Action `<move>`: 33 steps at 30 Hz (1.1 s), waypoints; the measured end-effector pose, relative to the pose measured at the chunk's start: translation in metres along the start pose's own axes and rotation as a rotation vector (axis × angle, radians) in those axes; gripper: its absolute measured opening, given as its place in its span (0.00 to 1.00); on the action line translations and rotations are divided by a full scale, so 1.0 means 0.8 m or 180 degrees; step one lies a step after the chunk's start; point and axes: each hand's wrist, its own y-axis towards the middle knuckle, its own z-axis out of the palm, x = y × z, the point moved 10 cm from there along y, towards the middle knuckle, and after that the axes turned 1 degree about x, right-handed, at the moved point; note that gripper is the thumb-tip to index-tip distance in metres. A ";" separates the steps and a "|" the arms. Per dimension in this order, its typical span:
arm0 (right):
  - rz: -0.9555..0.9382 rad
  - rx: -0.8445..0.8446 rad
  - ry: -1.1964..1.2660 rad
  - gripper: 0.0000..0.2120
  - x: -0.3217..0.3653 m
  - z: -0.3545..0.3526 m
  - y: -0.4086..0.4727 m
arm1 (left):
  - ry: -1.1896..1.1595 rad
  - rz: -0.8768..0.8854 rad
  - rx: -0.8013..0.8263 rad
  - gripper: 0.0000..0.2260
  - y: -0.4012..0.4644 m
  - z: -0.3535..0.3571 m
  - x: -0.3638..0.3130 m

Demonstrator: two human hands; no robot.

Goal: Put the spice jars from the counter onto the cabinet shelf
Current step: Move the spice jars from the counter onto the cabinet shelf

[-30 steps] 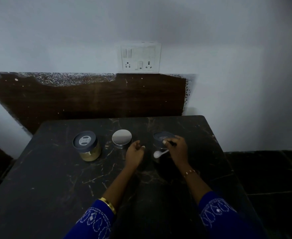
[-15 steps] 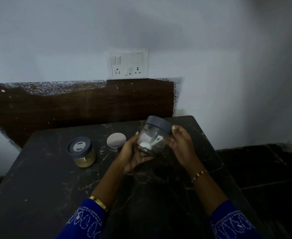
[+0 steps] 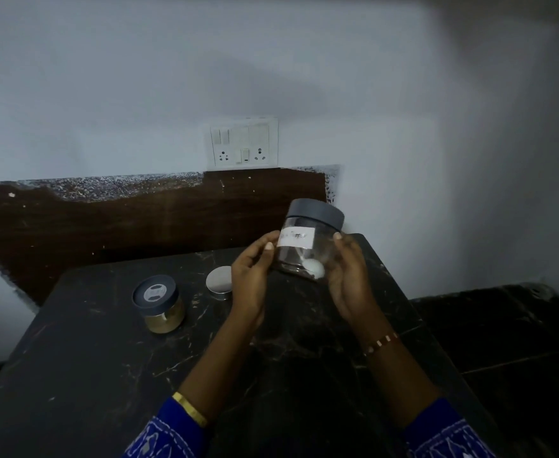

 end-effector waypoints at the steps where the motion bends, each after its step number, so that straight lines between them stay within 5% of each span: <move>1: 0.0035 -0.0056 0.0139 0.21 0.000 -0.002 0.000 | -0.0011 -0.0015 0.0115 0.12 -0.002 0.005 -0.002; 6: -0.0085 -0.0060 0.0101 0.21 0.016 0.015 -0.003 | -0.0048 -0.0318 0.0833 0.22 -0.023 0.045 -0.004; 14: -0.0486 -0.0259 -0.0553 0.17 0.048 0.020 -0.010 | -0.0127 0.0052 0.1077 0.26 -0.027 0.058 -0.034; 25: -0.0633 -0.0183 -0.0748 0.12 0.071 0.027 -0.016 | -0.0214 0.0103 0.1034 0.21 -0.025 0.065 -0.046; 33: -0.0951 0.0576 -0.1304 0.20 0.136 0.092 -0.010 | -0.0099 0.0503 0.1104 0.18 0.005 0.086 -0.119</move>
